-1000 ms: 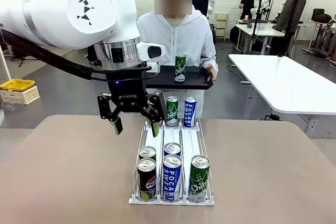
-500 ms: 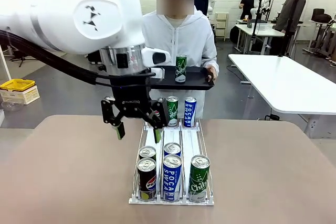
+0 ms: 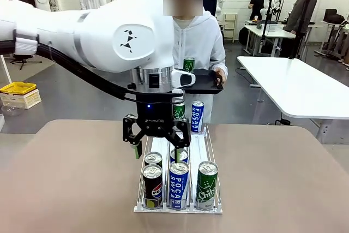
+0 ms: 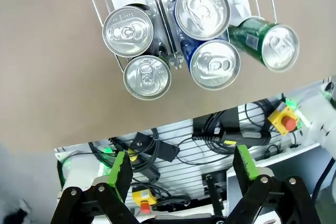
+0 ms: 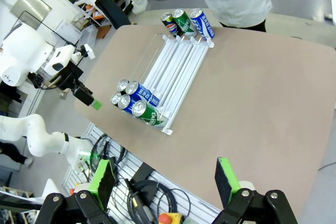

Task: Retrieve and hand over the desired beverage to the person.
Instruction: Pick up another can of the same type that the person held from the Automatic Can Dispenser.

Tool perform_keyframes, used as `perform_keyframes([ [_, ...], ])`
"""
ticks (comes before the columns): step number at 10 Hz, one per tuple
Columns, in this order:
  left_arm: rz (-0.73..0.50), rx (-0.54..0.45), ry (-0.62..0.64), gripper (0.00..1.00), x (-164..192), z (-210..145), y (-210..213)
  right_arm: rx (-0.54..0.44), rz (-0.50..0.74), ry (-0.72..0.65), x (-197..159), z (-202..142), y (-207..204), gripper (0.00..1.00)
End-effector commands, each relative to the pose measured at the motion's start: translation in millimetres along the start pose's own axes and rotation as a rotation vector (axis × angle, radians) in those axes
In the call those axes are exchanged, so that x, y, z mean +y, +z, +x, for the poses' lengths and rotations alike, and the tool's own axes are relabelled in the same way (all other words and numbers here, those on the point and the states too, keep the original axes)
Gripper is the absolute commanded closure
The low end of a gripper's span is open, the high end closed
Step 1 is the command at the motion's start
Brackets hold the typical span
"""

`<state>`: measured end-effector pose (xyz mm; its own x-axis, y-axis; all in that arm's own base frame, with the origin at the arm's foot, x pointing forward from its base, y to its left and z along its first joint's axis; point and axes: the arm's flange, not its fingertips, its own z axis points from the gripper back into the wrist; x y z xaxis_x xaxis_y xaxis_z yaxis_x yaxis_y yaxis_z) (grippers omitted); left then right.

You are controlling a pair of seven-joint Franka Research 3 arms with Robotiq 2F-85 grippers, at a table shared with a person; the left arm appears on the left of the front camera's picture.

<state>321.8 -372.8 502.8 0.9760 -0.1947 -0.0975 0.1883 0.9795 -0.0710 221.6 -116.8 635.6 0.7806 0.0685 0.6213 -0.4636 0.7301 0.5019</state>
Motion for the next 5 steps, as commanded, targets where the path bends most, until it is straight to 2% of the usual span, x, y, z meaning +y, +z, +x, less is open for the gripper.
perform_keyframes([
  [1, 0.028, -0.029, 0.087, 0.00, -26.1, 11.2, -2.2, -0.005, 0.022, 0.015, -1.9, 0.9, -0.2, 0.00],
  [4, 0.045, -0.061, 0.173, 0.00, -50.0, 28.3, -20.5, -0.005, 0.022, 0.015, -1.9, 0.9, -0.2, 0.00],
  [5, 0.060, -0.100, 0.188, 0.00, -54.8, 32.1, -26.1, -0.005, 0.022, 0.015, -1.9, 0.9, -0.2, 0.00],
])
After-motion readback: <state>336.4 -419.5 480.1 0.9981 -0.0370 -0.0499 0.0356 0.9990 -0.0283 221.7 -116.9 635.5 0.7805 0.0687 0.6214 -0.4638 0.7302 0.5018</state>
